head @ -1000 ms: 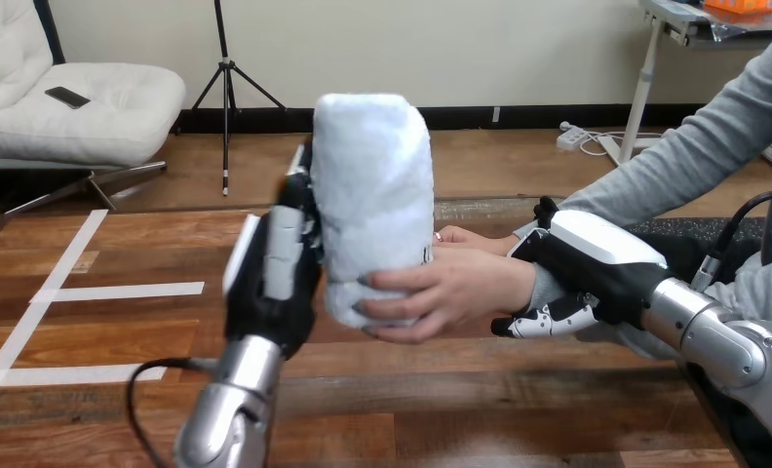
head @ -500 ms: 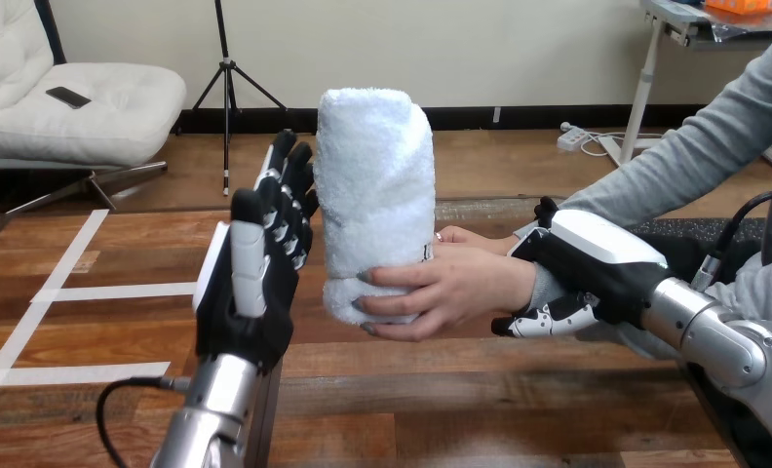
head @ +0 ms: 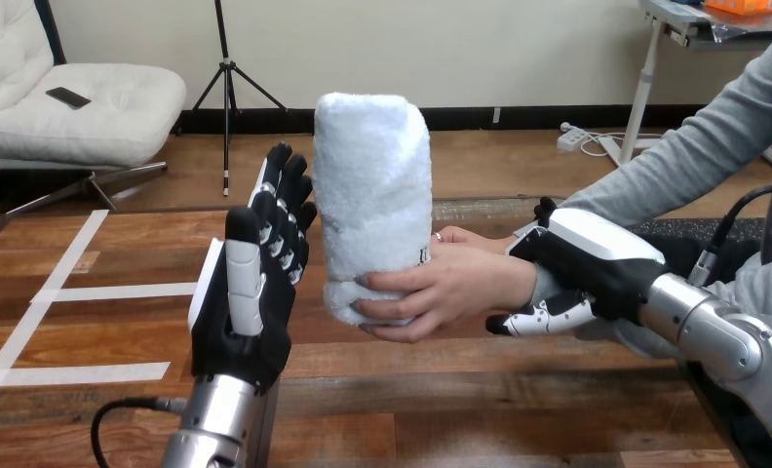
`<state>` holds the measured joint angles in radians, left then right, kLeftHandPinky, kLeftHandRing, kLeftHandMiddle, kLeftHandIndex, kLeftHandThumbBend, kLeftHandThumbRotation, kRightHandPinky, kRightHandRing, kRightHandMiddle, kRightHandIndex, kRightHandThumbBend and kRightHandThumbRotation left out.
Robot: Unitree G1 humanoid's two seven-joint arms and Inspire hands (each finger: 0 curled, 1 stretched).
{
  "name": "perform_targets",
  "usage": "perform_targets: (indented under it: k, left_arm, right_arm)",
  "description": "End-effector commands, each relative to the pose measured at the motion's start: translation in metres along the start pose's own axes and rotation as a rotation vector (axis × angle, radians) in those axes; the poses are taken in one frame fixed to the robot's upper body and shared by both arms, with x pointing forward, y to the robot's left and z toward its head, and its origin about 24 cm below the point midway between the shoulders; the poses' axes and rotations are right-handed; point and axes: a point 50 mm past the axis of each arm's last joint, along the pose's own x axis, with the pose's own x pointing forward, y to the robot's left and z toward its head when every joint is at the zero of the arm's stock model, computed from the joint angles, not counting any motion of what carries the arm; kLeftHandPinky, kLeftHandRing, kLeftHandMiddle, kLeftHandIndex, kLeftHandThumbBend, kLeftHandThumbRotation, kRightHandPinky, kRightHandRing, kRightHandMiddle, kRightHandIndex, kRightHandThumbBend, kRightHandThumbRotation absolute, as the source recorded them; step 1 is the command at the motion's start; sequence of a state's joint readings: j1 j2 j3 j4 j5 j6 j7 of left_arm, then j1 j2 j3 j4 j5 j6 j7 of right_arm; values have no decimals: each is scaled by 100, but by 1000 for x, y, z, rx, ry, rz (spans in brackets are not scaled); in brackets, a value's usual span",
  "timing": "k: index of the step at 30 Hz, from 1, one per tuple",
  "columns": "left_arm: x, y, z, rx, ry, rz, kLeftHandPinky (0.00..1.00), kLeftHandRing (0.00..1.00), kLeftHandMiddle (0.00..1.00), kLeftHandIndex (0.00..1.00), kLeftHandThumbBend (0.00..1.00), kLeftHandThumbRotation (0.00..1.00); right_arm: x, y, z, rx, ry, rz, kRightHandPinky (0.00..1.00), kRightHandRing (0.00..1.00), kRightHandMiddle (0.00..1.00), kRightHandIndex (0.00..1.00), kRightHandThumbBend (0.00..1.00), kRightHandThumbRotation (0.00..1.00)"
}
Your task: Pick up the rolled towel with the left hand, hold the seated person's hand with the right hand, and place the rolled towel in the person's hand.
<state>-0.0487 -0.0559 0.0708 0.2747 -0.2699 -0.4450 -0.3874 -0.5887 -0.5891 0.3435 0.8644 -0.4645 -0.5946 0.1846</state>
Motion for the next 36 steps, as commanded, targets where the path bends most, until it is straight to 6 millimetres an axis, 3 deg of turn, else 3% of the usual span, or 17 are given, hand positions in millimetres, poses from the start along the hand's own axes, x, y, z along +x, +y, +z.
perform_targets:
  k: [1, 21, 36]
  left_arm:
    - [9, -7, 13, -14, -73, -20, 100, 100, 100, 99, 100, 100]
    - [3, -2, 13, -34, -86, -16, 100, 100, 100, 98, 95, 100]
    - [0, 1, 15, -19, -89, -28, 100, 100, 100, 99, 93, 100]
  right_arm:
    - [10, -27, 20, -4, -84, -97, 34, 39, 46, 50, 80, 48]
    - [8, -28, 20, -57, -53, -30, 57, 67, 70, 72, 92, 60]
    - [6, -26, 17, -57, -13, 0, 66, 76, 79, 81, 100, 83]
